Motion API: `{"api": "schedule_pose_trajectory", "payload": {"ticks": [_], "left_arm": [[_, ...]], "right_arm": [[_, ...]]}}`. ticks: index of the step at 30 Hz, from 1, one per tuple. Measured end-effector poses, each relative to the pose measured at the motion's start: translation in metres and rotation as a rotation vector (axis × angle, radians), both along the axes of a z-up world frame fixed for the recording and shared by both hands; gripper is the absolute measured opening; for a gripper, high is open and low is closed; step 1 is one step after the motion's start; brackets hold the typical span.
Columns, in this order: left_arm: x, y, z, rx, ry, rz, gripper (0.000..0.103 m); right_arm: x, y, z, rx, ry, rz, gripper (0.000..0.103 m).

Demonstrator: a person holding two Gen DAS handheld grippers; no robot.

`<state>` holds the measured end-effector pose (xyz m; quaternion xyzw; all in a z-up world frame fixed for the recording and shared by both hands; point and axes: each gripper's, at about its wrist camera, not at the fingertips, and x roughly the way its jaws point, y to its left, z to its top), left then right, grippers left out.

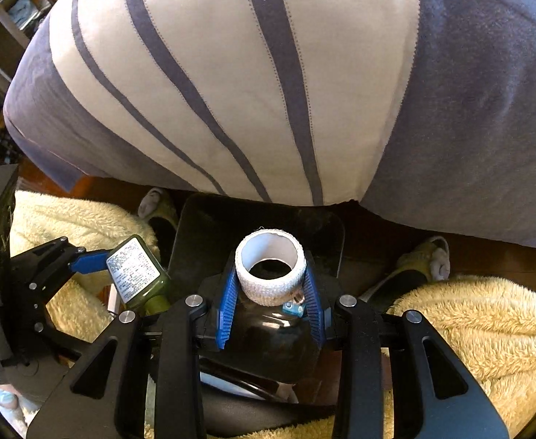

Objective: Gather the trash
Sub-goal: 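Open both tools to drop the bottle and tape roll into the bin, then move both open tools back over the bed toward the remaining items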

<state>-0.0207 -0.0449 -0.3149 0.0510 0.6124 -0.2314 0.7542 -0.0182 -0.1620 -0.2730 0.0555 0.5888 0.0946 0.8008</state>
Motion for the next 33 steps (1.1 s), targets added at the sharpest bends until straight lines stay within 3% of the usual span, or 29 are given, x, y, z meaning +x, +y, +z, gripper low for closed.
{"api": "schedule_pose_trajectory", "payload": {"ticks": [2, 3, 4, 10, 16, 23, 33], "left_arm": [[0.001, 0.002, 0.001, -0.004, -0.002, 0.001, 0.086], [0.001, 0.002, 0.001, -0.007, -0.004, 0.004, 0.094], [0.001, 0.003, 0.003, -0.009, -0.011, 0.007, 0.095], [-0.002, 0.005, 0.013, -0.011, -0.036, 0.012, 0.095], [-0.006, 0.01, 0.032, -0.025, -0.082, 0.033, 0.095], [-0.006, 0.019, 0.057, -0.041, -0.139, 0.056, 0.095], [0.017, 0.039, 0.124, -0.043, -0.308, 0.109, 0.095]], "right_arm": [[0.002, -0.001, -0.001, 0.0, -0.004, -0.012, 0.052], [0.001, -0.003, -0.001, 0.001, -0.009, -0.018, 0.056], [0.001, -0.003, 0.0, 0.001, -0.012, -0.022, 0.06], [0.001, -0.005, 0.008, -0.027, -0.04, -0.042, 0.077], [-0.002, -0.008, 0.022, -0.048, -0.077, -0.058, 0.086], [-0.004, -0.015, 0.047, -0.045, -0.133, -0.075, 0.087], [0.004, -0.043, 0.114, -0.06, -0.297, -0.125, 0.088]]}}
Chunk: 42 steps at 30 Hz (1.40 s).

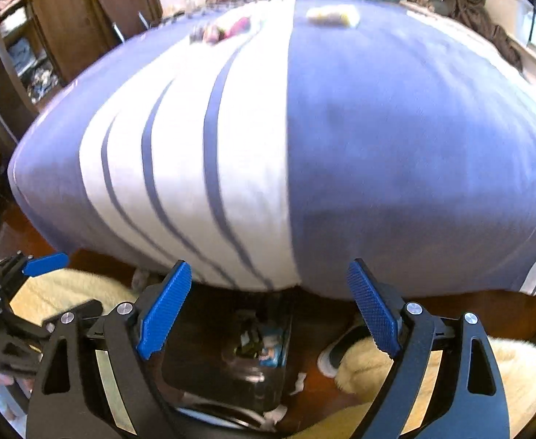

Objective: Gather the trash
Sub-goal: 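Move both open tools back over the bed toward the remaining items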

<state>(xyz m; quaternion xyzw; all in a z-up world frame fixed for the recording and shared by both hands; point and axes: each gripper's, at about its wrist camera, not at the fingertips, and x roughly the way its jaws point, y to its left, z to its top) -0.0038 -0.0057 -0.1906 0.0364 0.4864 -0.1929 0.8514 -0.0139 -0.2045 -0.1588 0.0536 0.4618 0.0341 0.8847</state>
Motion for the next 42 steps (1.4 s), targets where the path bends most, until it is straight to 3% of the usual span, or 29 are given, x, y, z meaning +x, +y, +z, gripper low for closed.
{"api": "schedule_pose_trajectory", "payload": {"ticks": [13, 29, 37, 42], "left_arm": [[0.077, 0.004, 0.066, 0.03, -0.152, 0.055, 0.095], [0.192, -0.035, 0.077, 0.024, -0.164, 0.06, 0.094], [0.246, -0.045, 0.075, 0.007, -0.159, 0.058, 0.077], [0.274, -0.051, 0.074, -0.002, -0.163, 0.05, 0.059]], "right_arm": [[0.063, -0.031, 0.054, -0.07, -0.117, -0.072, 0.088], [0.189, -0.065, 0.053, -0.134, -0.095, -0.144, 0.088], [0.237, -0.075, 0.047, -0.14, -0.095, -0.157, 0.088], [0.252, -0.074, 0.048, -0.141, -0.107, -0.135, 0.087]]}}
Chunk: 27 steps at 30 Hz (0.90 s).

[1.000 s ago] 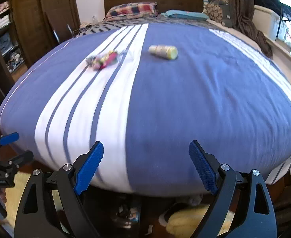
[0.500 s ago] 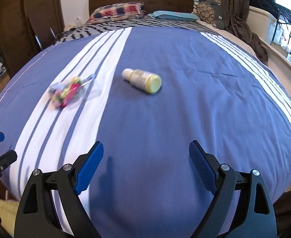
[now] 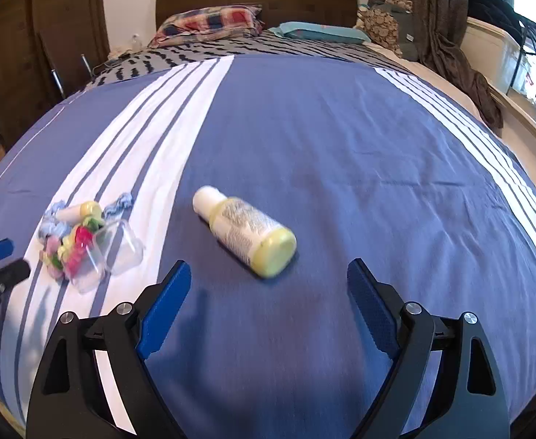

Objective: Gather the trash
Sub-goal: 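Move both open tools back over the bed toward the remaining items, then grasp the blue rag with the left tool while the right tool grasps the yellow-capped bottle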

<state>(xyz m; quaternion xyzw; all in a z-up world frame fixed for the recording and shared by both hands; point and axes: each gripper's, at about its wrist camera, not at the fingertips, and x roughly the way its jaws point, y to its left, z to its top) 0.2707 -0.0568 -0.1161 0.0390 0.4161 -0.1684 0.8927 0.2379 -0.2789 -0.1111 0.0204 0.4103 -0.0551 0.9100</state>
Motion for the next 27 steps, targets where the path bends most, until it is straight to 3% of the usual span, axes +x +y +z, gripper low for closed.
{"api": "schedule_pose_trajectory", "payload": {"ticks": [6, 9, 11, 12, 14, 18, 20, 27], "left_arm": [[0.018, -0.013, -0.003, 0.016, 0.001, -0.039, 0.048], [0.026, -0.022, -0.009, 0.033, 0.008, -0.064, 0.038], [0.03, -0.025, -0.011, 0.038, 0.019, -0.074, 0.025], [0.032, -0.027, -0.013, 0.039, 0.024, -0.078, 0.023], [0.034, -0.028, -0.015, 0.041, 0.024, -0.081, 0.022], [0.031, -0.025, -0.011, 0.03, 0.014, -0.084, 0.016], [0.026, -0.021, -0.005, 0.026, 0.002, -0.075, 0.016], [-0.008, -0.004, 0.027, 0.021, -0.057, -0.053, 0.015]], "right_arm": [[0.017, 0.005, -0.003, -0.024, 0.012, 0.037, 0.082], [0.027, 0.007, -0.008, -0.021, 0.033, 0.054, 0.079], [0.032, 0.008, -0.012, -0.014, 0.052, 0.072, 0.07], [0.034, 0.008, -0.013, -0.011, 0.058, 0.077, 0.068], [0.035, 0.009, -0.014, -0.009, 0.058, 0.078, 0.054], [0.031, 0.011, -0.011, 0.002, 0.046, 0.089, 0.052], [0.025, 0.014, -0.007, 0.006, 0.038, 0.096, 0.042], [-0.011, 0.028, 0.02, 0.005, -0.019, 0.119, 0.035]]}}
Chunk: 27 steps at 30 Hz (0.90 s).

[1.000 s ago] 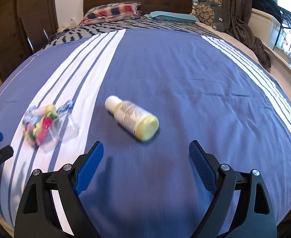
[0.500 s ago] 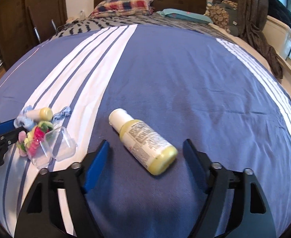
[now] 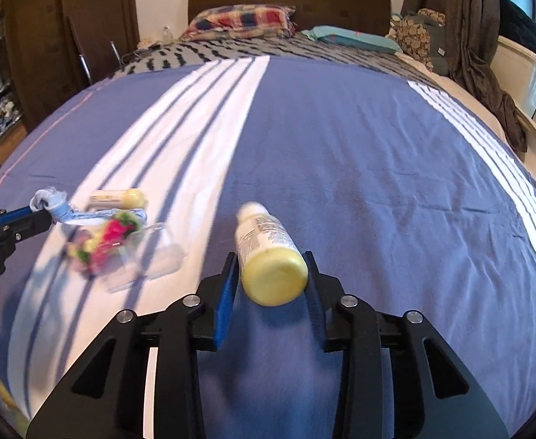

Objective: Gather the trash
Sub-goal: 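Grasp the blue rag with the left tool while the right tool grasps the yellow-capped bottle, then lower the rag and yellow bottle into the floor bin and open both tools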

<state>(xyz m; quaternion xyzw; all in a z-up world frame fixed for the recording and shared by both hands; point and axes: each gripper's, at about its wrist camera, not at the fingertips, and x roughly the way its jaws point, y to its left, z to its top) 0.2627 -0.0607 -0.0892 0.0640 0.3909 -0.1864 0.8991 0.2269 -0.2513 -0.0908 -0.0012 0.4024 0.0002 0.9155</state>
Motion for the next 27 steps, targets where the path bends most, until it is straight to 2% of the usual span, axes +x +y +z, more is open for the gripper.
{"api": "schedule_pose_trajectory", "payload": {"ticks": [8, 16, 21, 27], "left_arm": [[-0.068, 0.014, 0.036, -0.004, -0.056, 0.004, 0.015], [-0.151, 0.022, 0.049, -0.012, -0.09, -0.023, 0.015], [-0.198, 0.026, 0.046, -0.016, -0.101, -0.043, 0.015], [-0.244, 0.028, 0.03, -0.024, -0.085, -0.069, 0.015]], "right_arm": [[-0.06, 0.015, 0.042, 0.031, -0.085, 0.037, 0.032], [-0.143, 0.041, 0.065, 0.043, -0.154, 0.104, 0.032], [-0.186, 0.05, 0.064, 0.046, -0.171, 0.113, 0.032], [-0.224, 0.047, 0.047, 0.073, -0.148, 0.11, 0.032]]}}
